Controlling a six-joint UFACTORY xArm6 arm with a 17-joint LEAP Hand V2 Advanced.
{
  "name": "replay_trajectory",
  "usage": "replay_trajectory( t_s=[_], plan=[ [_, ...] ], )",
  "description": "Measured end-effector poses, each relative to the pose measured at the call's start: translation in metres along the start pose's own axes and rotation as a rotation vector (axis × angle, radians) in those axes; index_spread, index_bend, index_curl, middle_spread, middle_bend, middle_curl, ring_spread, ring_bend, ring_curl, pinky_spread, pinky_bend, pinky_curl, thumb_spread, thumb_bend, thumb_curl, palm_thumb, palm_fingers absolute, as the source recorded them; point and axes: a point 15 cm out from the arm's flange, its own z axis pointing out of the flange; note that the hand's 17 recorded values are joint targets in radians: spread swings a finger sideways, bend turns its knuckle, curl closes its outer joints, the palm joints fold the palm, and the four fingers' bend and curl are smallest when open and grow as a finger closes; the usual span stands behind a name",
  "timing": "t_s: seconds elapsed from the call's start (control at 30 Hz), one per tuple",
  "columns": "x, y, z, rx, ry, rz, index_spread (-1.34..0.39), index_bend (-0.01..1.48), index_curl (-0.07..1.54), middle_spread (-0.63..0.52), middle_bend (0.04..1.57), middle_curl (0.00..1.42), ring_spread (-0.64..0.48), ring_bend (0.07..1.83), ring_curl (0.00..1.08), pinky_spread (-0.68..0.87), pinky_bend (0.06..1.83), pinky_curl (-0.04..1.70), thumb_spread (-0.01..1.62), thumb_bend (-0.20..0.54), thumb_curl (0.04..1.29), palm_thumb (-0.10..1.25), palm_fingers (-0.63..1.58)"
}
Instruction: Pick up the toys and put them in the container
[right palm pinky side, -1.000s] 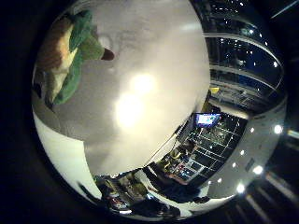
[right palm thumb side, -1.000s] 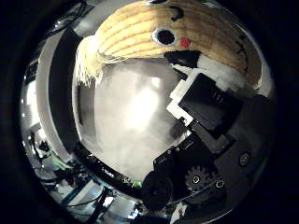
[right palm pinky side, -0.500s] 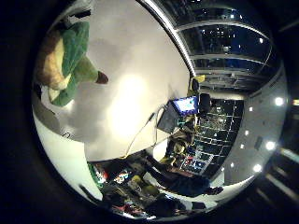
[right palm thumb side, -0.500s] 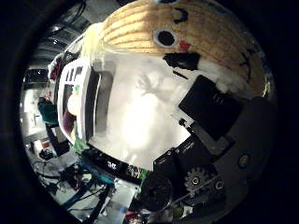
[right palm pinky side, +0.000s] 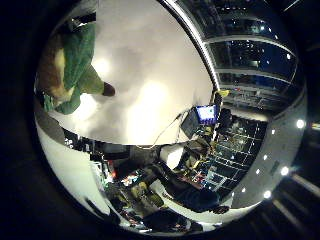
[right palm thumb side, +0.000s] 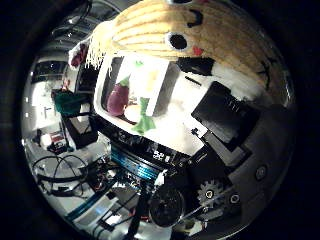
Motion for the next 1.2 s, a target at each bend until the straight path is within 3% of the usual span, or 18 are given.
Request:
replay_trajectory(
  t_s=[0.43,0.47,0.5,0.53,0.6,0.67,0.73,0.97,1.2],
  plan=[
    [-0.166,-0.086,-0.013,0.152,-0.092,-0.130,-0.57,0.37,0.76,-0.36,0.73,0.70,-0.35,0.97,0.56,-0.57,0.89,0.56,0.91,-0.018,0.35,1.04,1.04],
    [-0.171,-0.092,-0.017,0.179,-0.099,-0.138,-0.56,0.25,0.74,-0.37,0.67,0.69,-0.37,0.99,0.58,-0.59,0.91,0.58,0.92,-0.012,0.35,1.05,0.75],
    [-0.175,-0.097,-0.020,0.203,-0.106,-0.145,-0.56,0.21,0.72,-0.35,0.57,0.65,-0.35,0.92,0.57,-0.54,0.90,0.59,0.92,-0.017,0.36,1.05,0.48],
    [-0.177,-0.100,-0.022,0.216,-0.109,-0.152,-0.57,0.20,0.70,-0.34,0.52,0.63,-0.34,0.87,0.56,-0.48,0.88,0.59,0.92,-0.017,0.36,1.05,0.35],
    [-0.172,-0.099,-0.018,0.204,-0.104,-0.157,-0.58,0.21,0.64,-0.23,0.36,0.55,-0.19,0.63,0.47,-0.23,0.87,0.59,0.93,-0.026,0.37,1.03,0.05],
    [-0.166,-0.098,-0.015,0.189,-0.098,-0.166,-0.57,0.20,0.56,-0.11,0.24,0.47,0.02,0.46,0.36,0.08,0.85,0.53,0.92,-0.024,0.38,1.02,0.01],
    [-0.161,-0.096,-0.011,0.176,-0.093,-0.189,-0.56,0.18,0.50,-0.05,0.21,0.43,0.11,0.43,0.33,0.25,0.83,0.49,0.91,-0.028,0.39,0.99,0.02],
    [-0.137,-0.079,0.003,0.083,-0.065,-0.228,-0.53,0.17,0.42,-0.01,0.20,0.39,0.17,0.36,0.29,0.42,0.72,0.41,0.89,-0.026,0.41,0.96,0.02],
    [-0.090,-0.073,-0.005,0.089,-0.060,-0.179,-0.51,0.19,0.37,-0.01,0.19,0.35,0.17,0.30,0.27,0.45,0.66,0.34,0.91,-0.024,0.43,0.95,0.06]
  ],
)
